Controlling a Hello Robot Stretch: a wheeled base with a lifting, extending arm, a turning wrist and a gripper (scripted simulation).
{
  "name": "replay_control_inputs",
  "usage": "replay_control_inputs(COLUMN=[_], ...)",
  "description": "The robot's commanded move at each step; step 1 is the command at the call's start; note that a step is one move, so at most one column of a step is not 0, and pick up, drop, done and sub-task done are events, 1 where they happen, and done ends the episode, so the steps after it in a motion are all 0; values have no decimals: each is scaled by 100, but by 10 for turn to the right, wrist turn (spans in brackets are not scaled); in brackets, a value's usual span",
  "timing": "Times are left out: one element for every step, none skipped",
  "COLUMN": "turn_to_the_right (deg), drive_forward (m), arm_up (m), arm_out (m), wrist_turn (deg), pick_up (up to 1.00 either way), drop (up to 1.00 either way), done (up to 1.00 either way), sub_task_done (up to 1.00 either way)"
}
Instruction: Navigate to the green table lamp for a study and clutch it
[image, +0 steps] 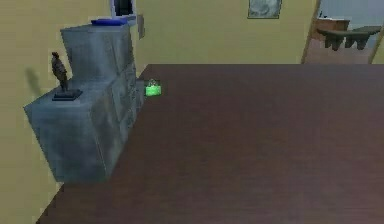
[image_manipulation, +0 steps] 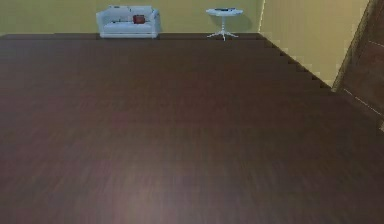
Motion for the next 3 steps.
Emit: replay_control_inputs(turn_to_the_right=[0,0,0], drive_forward=[100,65,55], arm_up=[0,0,0], arm_out=[0,0,0], wrist_turn=[0,0,0], pick_up=[0,0,0], drop=[0,0,0], done=[0,0,0], sub_task_done=[0,0,0])
